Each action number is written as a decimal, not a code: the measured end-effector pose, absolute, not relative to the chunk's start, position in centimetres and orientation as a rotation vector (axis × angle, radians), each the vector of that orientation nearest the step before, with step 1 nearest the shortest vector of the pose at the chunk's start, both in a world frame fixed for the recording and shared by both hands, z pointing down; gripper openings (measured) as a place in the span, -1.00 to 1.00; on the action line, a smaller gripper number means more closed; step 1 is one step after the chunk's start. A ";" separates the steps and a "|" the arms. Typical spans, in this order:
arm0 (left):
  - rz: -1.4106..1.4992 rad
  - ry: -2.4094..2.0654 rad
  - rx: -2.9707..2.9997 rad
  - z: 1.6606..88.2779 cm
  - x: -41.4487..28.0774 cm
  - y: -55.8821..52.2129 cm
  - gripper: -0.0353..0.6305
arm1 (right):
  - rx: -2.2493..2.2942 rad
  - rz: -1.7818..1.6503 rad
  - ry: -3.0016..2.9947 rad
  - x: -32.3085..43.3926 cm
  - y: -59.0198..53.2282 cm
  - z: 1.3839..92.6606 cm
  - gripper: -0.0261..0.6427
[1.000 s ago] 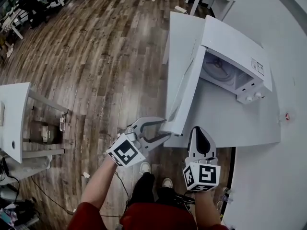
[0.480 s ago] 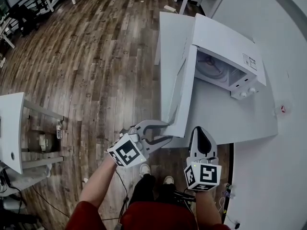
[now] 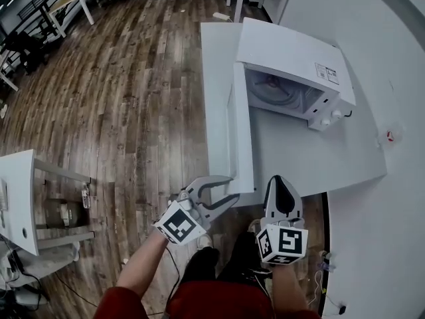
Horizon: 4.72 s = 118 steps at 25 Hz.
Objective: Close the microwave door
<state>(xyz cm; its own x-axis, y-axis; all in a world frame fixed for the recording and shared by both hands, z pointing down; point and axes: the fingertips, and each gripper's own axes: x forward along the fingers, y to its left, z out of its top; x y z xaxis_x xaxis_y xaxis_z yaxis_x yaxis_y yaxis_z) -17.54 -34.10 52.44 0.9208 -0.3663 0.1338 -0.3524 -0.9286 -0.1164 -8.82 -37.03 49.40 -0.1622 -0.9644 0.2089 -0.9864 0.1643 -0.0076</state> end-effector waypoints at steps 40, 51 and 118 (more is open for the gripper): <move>-0.149 1.156 -2.849 51.5 5.0 -42.7 -0.42 | 2.022 0.174 -2.276 15.0 -42.8 48.7 -0.83; -0.104 1.294 -2.817 51.6 8.5 -46.5 -0.43 | 2.035 0.176 -2.276 18.4 -45.7 48.7 -0.83; -0.109 1.500 -2.754 51.6 13.9 -59.2 -0.35 | 2.006 0.222 -2.300 23.3 -52.5 50.0 -0.83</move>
